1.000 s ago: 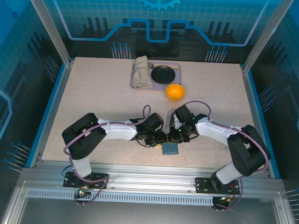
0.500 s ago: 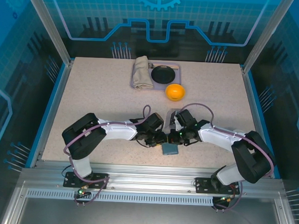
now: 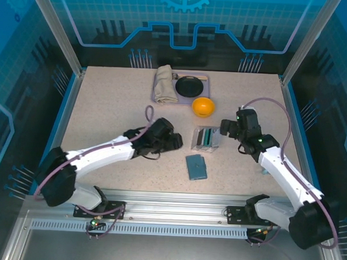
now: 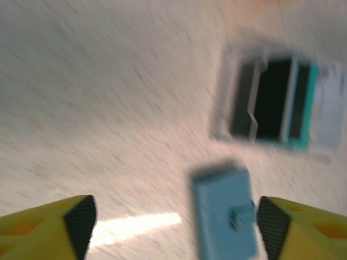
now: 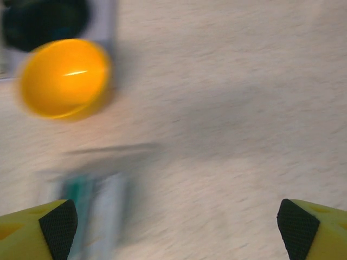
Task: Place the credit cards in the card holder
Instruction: Reset both arms
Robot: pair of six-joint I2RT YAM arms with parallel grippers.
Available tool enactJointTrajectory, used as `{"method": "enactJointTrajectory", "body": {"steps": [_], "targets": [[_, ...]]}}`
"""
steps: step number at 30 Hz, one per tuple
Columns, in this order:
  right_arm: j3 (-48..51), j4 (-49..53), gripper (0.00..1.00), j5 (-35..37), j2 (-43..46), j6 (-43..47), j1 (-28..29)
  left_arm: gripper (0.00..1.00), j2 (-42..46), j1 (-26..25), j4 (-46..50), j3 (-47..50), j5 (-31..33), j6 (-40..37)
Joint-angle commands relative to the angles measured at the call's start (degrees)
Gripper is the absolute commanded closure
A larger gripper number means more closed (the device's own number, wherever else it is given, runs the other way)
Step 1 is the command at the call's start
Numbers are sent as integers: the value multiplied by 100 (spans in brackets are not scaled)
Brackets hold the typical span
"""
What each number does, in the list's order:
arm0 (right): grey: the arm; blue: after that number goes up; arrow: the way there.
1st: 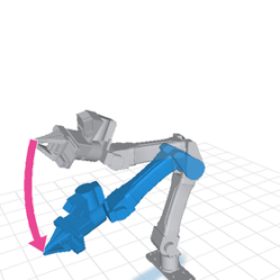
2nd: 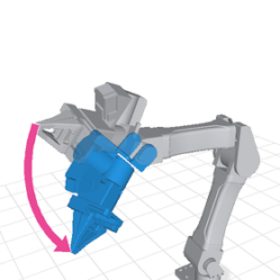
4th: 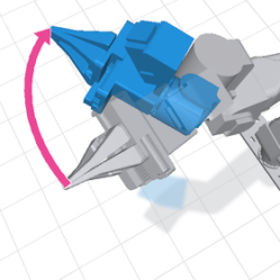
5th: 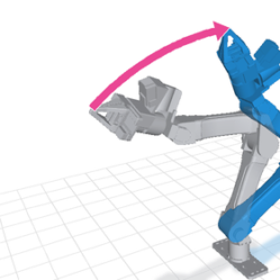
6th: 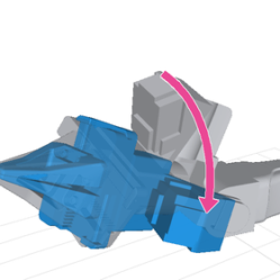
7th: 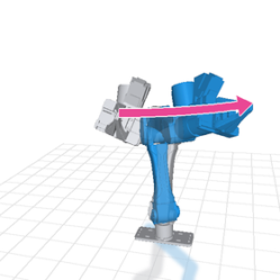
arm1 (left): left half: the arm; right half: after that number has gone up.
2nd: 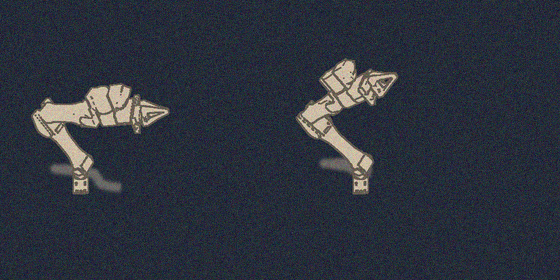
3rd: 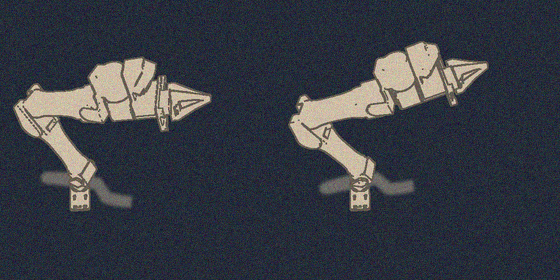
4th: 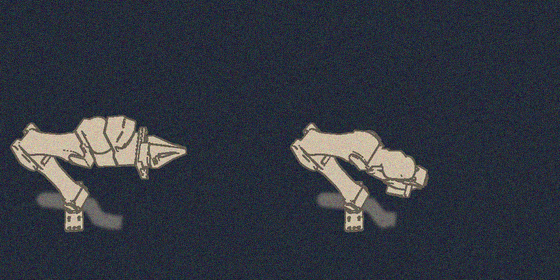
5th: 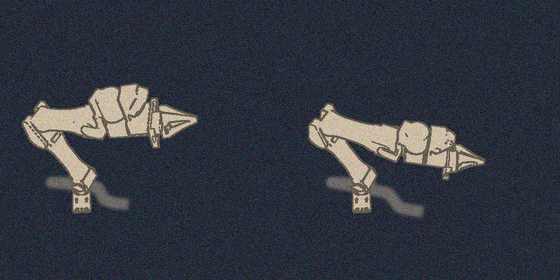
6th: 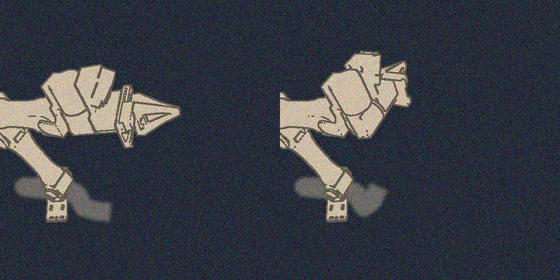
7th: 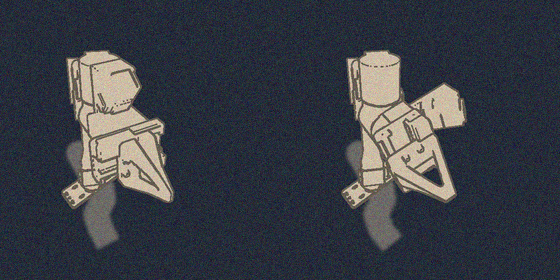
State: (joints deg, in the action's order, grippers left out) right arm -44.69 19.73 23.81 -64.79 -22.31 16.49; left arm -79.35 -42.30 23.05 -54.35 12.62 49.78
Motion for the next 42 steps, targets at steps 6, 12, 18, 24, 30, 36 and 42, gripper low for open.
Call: {"method": "enactJointTrajectory", "body": {"steps": [6,12,18,24,30,36,42], "targets": [[842,-2806,2,564,-1465,1823,-545,1,1356,1545,376,910,2682,-1670],[1383,-4653,2,-428,-1681,2497,-675,1,1993,2047,-1340,2115,3473,-3136],[1545,-5415,3,-1435,-1977,2317,-1084,1,2158,2765,-2695,2802,2991,-3896],[2054,-6366,2,-1478,-2118,2235,-1151,1,1627,3378,-4198,3349,2059,-3956],[2094,-6477,0,-1404,-2139,2204,-1164,1,751,3604,-5574,3357,1424,-4565],[2086,-6490,0,-1418,-2143,2221,-1164,1,84,3877,-6131,3096,636,-4787],[2072,-6473,0,-1445,-2143,2213,-1168,1,-728,4047,-6995,3190,245,-4650]]}}
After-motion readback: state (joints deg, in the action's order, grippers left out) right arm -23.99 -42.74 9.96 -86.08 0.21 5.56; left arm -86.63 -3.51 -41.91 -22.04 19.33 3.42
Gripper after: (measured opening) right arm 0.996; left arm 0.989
